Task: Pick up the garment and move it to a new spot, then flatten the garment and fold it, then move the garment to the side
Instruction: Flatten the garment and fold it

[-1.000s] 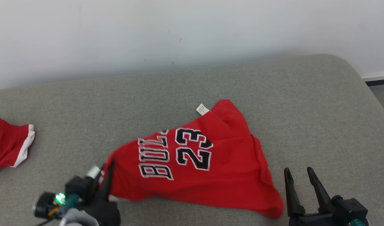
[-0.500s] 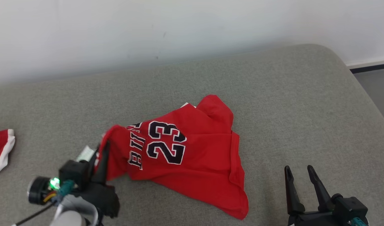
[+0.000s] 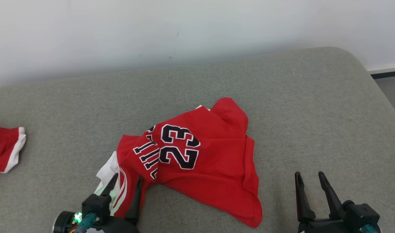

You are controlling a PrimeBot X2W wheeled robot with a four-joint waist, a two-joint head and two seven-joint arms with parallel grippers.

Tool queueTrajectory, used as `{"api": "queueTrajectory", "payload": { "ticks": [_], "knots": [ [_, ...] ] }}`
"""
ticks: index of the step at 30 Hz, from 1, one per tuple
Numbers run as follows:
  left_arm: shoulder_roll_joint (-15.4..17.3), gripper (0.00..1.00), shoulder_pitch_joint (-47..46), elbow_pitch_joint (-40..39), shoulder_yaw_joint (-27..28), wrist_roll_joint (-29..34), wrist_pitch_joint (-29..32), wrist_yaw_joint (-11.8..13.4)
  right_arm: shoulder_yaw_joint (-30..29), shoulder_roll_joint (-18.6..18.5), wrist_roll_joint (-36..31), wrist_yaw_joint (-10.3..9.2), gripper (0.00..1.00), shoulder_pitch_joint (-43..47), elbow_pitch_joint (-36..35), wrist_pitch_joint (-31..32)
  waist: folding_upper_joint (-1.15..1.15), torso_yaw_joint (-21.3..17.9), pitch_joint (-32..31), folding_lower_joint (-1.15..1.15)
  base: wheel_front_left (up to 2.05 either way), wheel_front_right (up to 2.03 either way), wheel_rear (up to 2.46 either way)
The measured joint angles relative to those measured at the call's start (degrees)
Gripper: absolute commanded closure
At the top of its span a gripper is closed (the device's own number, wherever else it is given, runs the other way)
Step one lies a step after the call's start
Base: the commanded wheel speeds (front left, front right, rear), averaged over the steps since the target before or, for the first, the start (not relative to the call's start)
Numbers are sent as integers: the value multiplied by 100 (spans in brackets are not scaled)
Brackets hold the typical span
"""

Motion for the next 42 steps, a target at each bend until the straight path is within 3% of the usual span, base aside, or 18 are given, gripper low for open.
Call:
{"api": "queueTrajectory", "payload": {
  "ticks": [10, 17, 32, 33, 34, 36, 42],
  "knots": [
    [218, 0, 404, -916, 425, 38, -215, 288, 18, -15, 1, 0, 0, 34, 10, 0, 0, 234, -73, 0, 0, 0, 0],
    [188, 0, 781, -1181, 347, 18, -213, 356, 31, -32, 21, 0, 0, 35, 20, 0, 0, 230, -40, 0, 0, 0, 0],
    [-32, 0, 1032, -319, 221, -348, -91, 174, 52, -67, 26, 0, 0, 30, 42, 0, 0, 121, -26, 0, 0, 0, 0],
    [-53, 11, 994, -213, 216, -382, -92, 130, 49, -69, 27, 0, 0, 31, 42, 0, 0, 115, -30, 0, 0, 0, 0],
    [-63, 58, 951, -137, 189, -381, -89, 118, 48, -69, 27, 0, 0, 31, 41, 0, 0, 112, -33, 0, 0, 0, 0],
    [-86, 100, 848, -8, 172, -377, -107, 74, 38, -69, 27, 0, 0, 34, 37, 0, 0, 116, -34, 0, 0, 0, 0],
    [-157, 100, 701, -219, 134, -257, -190, 49, -37, -65, 25, 0, 0, 81, -4, 0, 0, 201, -39, 0, 0, 0, 0]
  ]
}}
